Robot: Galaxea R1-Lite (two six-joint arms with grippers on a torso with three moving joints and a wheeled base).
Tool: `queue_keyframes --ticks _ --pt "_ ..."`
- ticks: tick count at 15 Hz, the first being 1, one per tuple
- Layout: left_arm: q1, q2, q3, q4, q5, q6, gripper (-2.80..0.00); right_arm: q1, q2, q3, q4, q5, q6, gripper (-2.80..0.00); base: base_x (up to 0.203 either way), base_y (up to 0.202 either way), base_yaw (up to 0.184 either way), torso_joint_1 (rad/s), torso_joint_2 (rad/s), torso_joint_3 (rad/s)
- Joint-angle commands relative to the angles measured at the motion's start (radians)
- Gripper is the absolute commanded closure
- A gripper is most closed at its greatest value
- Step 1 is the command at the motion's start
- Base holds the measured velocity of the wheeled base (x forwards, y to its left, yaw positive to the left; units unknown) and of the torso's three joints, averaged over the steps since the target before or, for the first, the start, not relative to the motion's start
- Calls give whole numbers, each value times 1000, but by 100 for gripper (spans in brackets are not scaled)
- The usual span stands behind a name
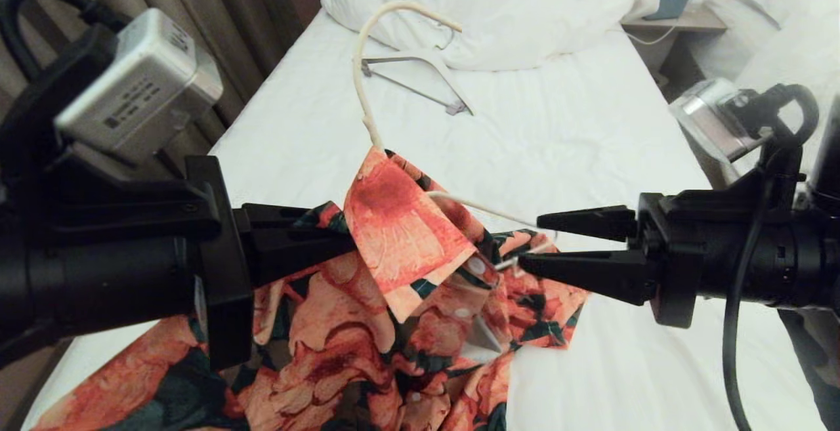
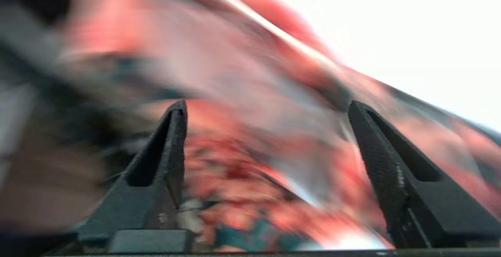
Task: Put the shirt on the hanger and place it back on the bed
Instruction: Hook the other side of the shirt onto the hanger
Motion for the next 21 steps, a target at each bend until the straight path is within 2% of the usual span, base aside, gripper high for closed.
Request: queue_keyframes --ticks 1,3,5,7,10,12,15,17,19,21 --pt "-19 -1 -3 2 13 -24 0 -29 -55 -5 38 -112 1 -280 0 0 0 0 0 0" --pt "-20 -10 -3 1 20 -60 0 -58 -59 -30 54 -149 4 -280 0 0 0 0 0 0" --pt "-23 -30 -2 -41 21 -109 0 -82 -68 -92 130 -177 29 -280 0 0 0 0 0 0" --pt "-24 -56 2 -89 21 -158 0 -110 -76 -172 274 -207 43 0 0 0 0 0 0 0" --pt "-27 -82 1 -138 16 -229 0 -129 -45 -326 553 -271 51 0 0 0 0 0 0 0" --pt "-28 -78 16 -175 15 -254 0 -131 -16 -482 732 -315 103 0 0 0 0 0 0 0" --pt "-30 -82 24 -191 15 -285 0 -126 49 -702 1120 -349 179 0 0 0 0 0 0 0" --pt "-29 -93 25 -191 15 -293 0 -112 95 -707 1174 -360 236 0 0 0 0 0 0 0" --pt "-30 -103 24 -193 15 -322 0 -108 128 -689 1171 -362 243 0 0 0 0 0 0 0" --pt "-30 -103 18 -204 15 -323 0 -90 157 -693 1171 -363 246 0 0 0 0 0 0 0"
